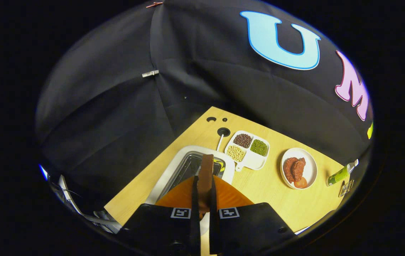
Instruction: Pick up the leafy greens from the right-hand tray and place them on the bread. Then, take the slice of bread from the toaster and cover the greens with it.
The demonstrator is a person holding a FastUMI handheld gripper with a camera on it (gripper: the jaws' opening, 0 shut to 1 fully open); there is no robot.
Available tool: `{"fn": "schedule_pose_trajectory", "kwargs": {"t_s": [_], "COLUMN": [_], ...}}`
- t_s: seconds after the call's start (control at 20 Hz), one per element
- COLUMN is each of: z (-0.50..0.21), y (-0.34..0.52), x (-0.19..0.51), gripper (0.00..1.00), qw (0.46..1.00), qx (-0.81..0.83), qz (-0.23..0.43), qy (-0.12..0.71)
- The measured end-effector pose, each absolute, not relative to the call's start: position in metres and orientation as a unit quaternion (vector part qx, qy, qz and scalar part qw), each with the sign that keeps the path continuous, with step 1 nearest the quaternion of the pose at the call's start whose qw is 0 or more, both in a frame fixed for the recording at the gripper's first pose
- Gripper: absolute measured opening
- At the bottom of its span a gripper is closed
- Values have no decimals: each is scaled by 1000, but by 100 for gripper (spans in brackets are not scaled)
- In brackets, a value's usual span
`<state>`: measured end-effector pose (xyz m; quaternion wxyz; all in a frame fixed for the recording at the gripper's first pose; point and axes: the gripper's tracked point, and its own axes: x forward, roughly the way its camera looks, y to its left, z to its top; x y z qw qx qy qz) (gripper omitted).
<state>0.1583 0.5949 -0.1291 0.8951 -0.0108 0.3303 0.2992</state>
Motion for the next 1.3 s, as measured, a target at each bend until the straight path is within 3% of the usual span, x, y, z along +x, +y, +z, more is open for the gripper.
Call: {"fn": "schedule_pose_trajectory", "kwargs": {"t_s": [0.6,0.95,1.3], "z": [-55,-109,-165], "y": [439,312,270], "x": [125,90,49], "gripper": [14,14,14], "qw": [923,935,931], "qx": [85,87,120], "qz": [272,192,157], "qy": [259,285,308]}}
